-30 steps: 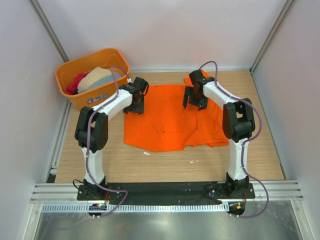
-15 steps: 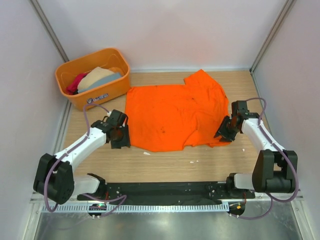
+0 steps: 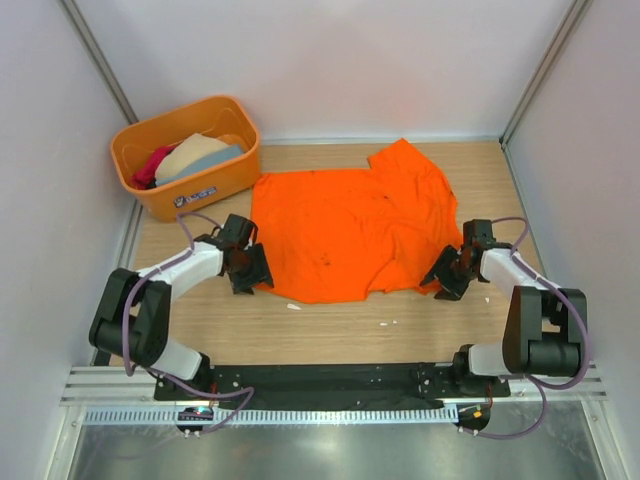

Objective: Fold and stack the t-shirts
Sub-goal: Flatten the tshirt out

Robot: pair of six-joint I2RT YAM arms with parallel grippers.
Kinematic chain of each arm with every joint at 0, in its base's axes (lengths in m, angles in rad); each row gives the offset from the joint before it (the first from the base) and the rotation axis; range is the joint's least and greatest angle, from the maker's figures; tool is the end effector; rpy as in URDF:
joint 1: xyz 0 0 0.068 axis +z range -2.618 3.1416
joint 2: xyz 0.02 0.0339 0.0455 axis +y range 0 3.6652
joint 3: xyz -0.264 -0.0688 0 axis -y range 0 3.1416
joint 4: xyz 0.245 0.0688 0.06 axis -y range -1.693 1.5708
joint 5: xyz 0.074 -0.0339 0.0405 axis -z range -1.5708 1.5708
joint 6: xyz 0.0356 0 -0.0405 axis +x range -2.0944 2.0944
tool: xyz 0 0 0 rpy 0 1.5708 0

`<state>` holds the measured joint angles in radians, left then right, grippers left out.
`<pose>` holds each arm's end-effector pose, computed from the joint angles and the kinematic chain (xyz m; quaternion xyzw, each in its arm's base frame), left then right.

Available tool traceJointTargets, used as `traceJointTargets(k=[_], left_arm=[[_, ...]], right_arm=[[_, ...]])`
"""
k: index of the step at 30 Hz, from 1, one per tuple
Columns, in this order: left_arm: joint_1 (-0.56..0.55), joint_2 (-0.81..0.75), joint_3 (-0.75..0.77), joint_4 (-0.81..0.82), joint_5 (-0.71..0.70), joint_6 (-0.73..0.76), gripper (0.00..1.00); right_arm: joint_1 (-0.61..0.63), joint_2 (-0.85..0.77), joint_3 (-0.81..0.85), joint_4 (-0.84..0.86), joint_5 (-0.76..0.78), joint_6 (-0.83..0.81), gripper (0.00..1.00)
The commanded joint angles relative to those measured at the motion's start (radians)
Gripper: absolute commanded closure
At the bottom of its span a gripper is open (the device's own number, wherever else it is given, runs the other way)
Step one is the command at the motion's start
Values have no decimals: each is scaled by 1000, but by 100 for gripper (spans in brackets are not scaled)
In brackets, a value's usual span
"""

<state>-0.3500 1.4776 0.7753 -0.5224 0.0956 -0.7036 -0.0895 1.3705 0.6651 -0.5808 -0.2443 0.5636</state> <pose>0.2415 -0.0918 0.1609 -0.1650 0.9700 -0.1272 0.1250 0.2233 -0.0114 0.1549 0.2988 0.9361 0.1503 0.1085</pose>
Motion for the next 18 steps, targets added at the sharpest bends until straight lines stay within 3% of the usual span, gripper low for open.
traceJointTargets(k=[1, 7, 10, 12, 13, 14, 15, 18], left_arm=[[5, 46, 24, 58, 9, -28, 41], [8, 124, 50, 97, 6, -33, 48], [8, 147, 73, 98, 0, -19, 59], [8, 148, 82, 81, -5, -8, 77], [8, 138, 87, 73, -7, -5, 85], [8, 127, 85, 49, -10, -4, 99], [8, 115, 88, 32, -13, 0, 100], [8, 31, 75, -59, -40, 1, 100]], right_arm=[[-4, 12, -12, 84, -3, 24, 46], [-4, 62, -7, 122, 13, 15, 58], [-4, 78, -7, 127, 13, 13, 67], [-4, 85, -6, 122, 8, 9, 74], [-4, 87, 2, 113, 8, 4, 85], [-4, 85, 8, 75, 16, -4, 92], [-4, 66, 16, 47, 22, -7, 99], [-4, -3, 51, -106, 51, -5, 99]])
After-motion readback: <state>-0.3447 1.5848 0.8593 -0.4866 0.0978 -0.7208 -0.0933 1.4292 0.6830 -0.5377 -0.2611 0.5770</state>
